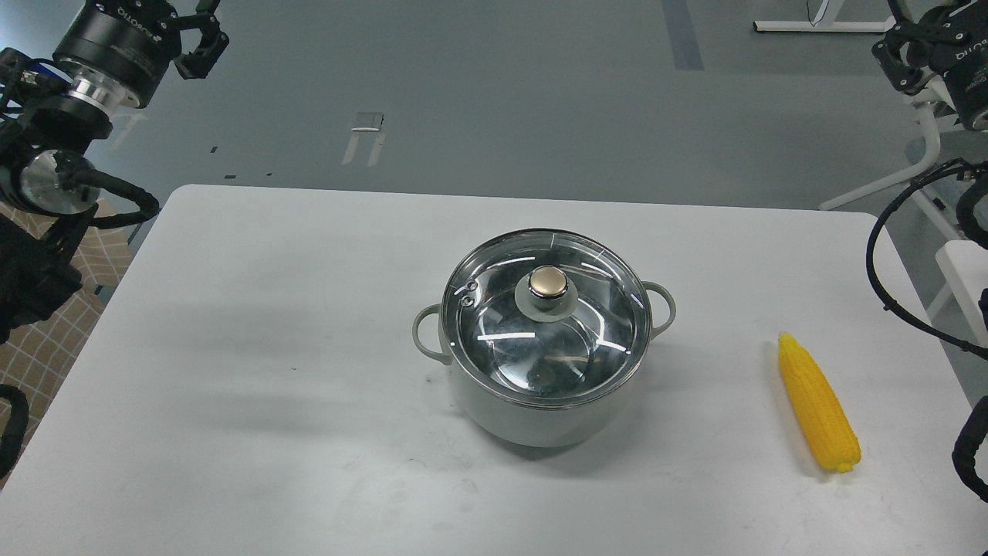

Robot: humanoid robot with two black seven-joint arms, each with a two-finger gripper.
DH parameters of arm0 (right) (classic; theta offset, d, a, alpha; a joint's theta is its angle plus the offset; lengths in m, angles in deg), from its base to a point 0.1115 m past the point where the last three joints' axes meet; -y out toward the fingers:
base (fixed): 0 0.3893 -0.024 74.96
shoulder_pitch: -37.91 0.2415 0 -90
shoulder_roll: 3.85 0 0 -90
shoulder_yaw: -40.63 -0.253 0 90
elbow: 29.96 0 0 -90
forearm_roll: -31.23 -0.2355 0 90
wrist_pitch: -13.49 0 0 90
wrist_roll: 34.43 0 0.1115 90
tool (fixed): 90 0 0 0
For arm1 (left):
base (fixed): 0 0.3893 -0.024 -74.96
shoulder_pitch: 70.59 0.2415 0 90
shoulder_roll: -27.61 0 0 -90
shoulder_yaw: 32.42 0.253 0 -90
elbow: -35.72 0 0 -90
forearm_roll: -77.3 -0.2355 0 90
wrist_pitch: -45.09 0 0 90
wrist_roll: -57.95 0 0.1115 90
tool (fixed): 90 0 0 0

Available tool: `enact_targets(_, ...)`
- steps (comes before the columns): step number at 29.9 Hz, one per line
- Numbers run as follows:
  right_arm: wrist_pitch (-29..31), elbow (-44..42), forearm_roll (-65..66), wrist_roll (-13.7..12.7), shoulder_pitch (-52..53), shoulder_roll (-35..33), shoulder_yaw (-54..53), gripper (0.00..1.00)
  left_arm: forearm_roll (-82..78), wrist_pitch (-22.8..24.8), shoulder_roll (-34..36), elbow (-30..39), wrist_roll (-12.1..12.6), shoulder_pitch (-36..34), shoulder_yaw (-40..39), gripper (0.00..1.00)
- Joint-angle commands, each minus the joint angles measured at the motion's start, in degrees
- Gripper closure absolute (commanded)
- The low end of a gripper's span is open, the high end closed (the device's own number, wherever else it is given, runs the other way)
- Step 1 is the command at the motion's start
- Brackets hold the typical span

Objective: Open pot and put corn in

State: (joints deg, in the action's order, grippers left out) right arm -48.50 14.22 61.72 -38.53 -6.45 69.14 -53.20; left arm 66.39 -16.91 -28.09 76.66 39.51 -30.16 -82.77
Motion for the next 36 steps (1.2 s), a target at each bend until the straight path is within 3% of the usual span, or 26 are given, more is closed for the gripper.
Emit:
enact_targets(1, 0.0, 0.0, 0.0, -0.1, 0.0, 0.0, 0.5, 0.0, 0.0, 0.0, -0.5, 0.0, -0.3, -0.5, -0.1, 0.02)
enact_targets(16, 0.0, -1.1, -0.1, 0.1, 0.1, -0.4, -0.1, 0.0, -2.3, 0.0, -0.2, 0.6, -0.8, -2.5, 0.1, 0.02)
enact_targets(20, 0.0, -1.1, -0.1, 0.3, 0.1, -0.5, -0.3, 0.0, -11.2, 0.0, 0.1, 1.4, -0.9, -2.6, -0.1, 0.03)
enact_targets(23, 0.0, -0.5, -0.2, 0.5, -0.1, -0.3, -0.5, 0.0, -22.0, 0.0, 1.2, 8.0, -2.8, -2.6, -0.8, 0.05)
enact_targets(27, 0.0, -0.4, -1.7, 0.5, -0.9, -0.3, -1.5, 0.0, -33.2, 0.0, 3.6, 17.9, -7.1, -2.7, -0.8, 0.12)
enact_targets(36, 0.0, 1.1, -2.5, 0.5, -2.6, -1.5, -3.3, 0.0, -56.7, 0.0, 6.1, 35.1, -5.0, -5.7, 1.3, 0.16)
